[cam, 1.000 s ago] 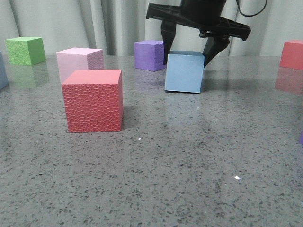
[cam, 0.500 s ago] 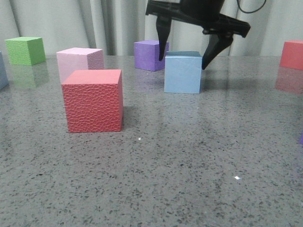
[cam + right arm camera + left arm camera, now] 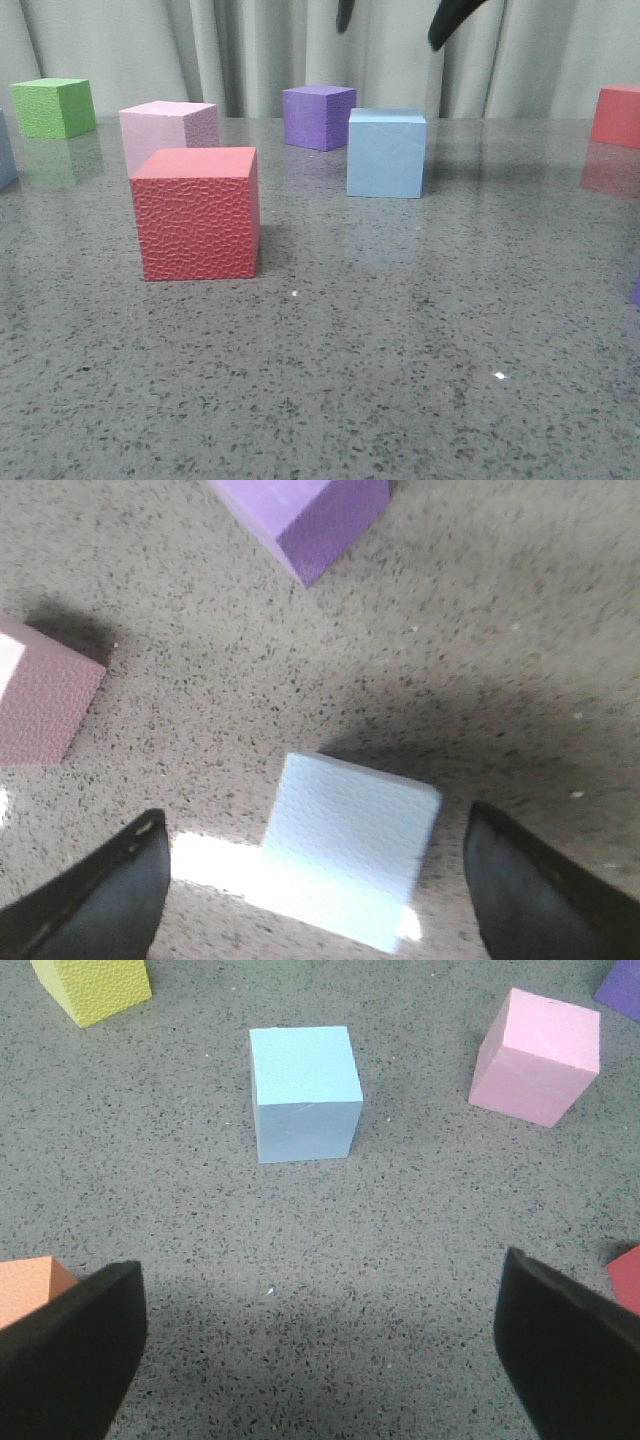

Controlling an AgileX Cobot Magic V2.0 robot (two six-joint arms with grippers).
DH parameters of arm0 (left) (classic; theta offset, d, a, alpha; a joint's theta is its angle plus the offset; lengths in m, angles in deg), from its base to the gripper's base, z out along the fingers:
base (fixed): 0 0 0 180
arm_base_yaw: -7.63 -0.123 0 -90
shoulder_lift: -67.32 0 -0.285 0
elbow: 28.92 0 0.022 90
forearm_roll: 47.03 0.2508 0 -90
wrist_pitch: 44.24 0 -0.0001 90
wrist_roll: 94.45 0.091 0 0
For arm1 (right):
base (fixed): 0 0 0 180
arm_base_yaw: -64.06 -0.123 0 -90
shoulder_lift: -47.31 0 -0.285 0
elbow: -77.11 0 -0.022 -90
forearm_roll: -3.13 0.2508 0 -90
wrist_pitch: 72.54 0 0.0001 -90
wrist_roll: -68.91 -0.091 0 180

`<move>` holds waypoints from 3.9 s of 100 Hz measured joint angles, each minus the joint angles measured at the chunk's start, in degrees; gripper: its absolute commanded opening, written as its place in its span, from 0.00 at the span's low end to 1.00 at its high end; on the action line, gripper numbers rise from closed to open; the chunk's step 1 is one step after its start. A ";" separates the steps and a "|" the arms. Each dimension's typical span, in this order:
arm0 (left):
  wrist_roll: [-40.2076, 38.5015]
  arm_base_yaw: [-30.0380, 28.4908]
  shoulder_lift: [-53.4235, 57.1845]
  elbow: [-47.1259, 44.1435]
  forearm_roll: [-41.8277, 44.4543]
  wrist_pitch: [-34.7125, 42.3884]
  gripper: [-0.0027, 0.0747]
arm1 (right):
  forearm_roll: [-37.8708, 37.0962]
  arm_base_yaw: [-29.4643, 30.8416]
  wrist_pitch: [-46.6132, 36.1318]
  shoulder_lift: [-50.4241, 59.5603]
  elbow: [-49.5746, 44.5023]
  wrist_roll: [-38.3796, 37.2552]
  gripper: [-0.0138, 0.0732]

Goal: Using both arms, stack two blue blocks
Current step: 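Open the right gripper and raise it away from the light blue cube, then lower the left gripper onto the other light blue cube and close it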

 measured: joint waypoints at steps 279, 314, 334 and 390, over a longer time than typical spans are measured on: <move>-1.54 0.00 -33.66 29.64 -0.06 -3.82 0.89 | -5.54 24.27 -13.65 61.12 -54.53 11.85 0.85; -2.82 0.00 -44.58 34.06 0.18 -5.22 0.89 | -5.54 24.27 -13.65 61.12 -54.53 11.85 0.85; -3.65 0.00 -47.41 34.24 1.27 -5.11 0.89 | -5.54 24.27 -13.65 61.12 -54.53 11.89 0.85; -4.13 0.00 -54.69 34.24 1.27 -4.26 0.89 | -5.54 24.27 -13.65 61.12 -54.53 11.89 0.85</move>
